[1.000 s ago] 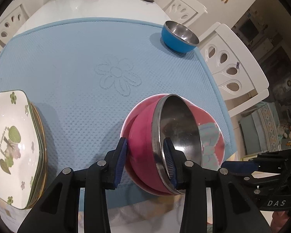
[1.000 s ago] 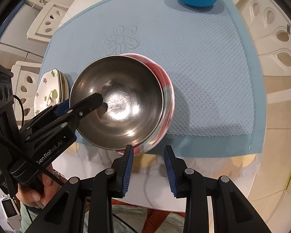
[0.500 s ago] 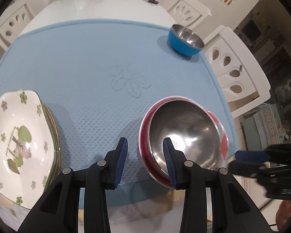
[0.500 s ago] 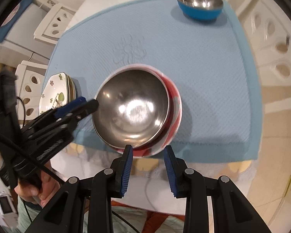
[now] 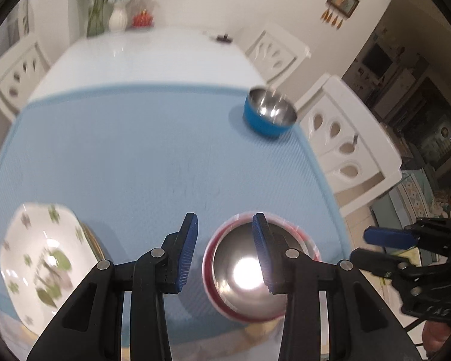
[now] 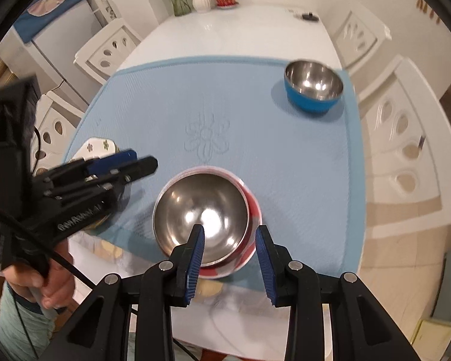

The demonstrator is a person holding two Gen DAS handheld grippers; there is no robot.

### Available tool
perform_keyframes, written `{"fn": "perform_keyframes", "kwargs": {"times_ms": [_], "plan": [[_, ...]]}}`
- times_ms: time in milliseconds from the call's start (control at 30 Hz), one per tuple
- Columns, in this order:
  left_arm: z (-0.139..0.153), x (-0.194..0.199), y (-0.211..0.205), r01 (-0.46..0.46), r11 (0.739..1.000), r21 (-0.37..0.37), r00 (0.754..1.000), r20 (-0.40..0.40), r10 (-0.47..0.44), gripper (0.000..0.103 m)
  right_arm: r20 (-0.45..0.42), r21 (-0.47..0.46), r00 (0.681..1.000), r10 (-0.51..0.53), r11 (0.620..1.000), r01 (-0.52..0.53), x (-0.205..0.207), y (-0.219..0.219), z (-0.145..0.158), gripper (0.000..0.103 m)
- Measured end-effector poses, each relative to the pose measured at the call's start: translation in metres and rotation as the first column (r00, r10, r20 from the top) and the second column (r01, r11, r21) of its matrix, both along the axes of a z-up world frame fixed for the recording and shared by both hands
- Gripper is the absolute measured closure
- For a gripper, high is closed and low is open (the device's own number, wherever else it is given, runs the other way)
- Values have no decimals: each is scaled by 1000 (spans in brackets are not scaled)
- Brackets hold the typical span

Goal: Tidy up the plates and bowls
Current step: 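Open the left gripper and lift it off the nested bowls, then reach to the blue-sided steel bowl and grasp its rim with the left gripper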

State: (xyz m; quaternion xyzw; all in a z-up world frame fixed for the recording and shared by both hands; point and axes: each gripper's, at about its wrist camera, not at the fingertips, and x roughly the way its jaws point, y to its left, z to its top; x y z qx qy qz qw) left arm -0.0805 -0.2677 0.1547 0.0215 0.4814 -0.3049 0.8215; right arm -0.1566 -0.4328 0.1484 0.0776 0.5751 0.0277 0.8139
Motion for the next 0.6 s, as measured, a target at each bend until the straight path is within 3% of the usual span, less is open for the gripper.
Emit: {"fn": "perform_keyframes", "kwargs": {"times_ms": [100, 167, 200, 267, 333, 367, 500, 600], "plan": [[19, 8, -7, 6, 1000, -5, 999, 49, -6, 68, 39, -4, 999, -6, 1000, 7, 6, -7, 11, 63], [32, 16, -13, 12, 1000, -10, 997, 77, -11, 68, 69, -6, 998, -13, 1000, 13, 9, -11, 19, 50], [37, 20, -17, 14, 1000, -14, 996, 86, -13, 65, 98, -6, 995, -22, 1000, 23, 11, -15, 25, 49], [43, 27, -23, 17, 1000, -22, 995, 95, -15, 58, 124, -3, 992, -31, 999, 32, 16, -21, 32, 49], [51, 36, -32, 20, 999, -45, 994, 106, -16, 31, 149, 7, 988, -42, 999, 41, 24, -30, 38, 48], [55, 42, -37, 25, 998, -65, 993, 116, -17, 29, 161, 11, 986, -50, 999, 49, 27, -35, 40, 48], [63, 64, -62, 91, 991, -95, 990, 115, -80, 28, 217, 29, 969, -119, 993, 116, 43, -66, 48, 38], [57, 87, -88, 123, 986, -112, 989, 100, -112, 28, 258, 117, 942, -214, 975, 189, 54, -100, 50, 26]]}}
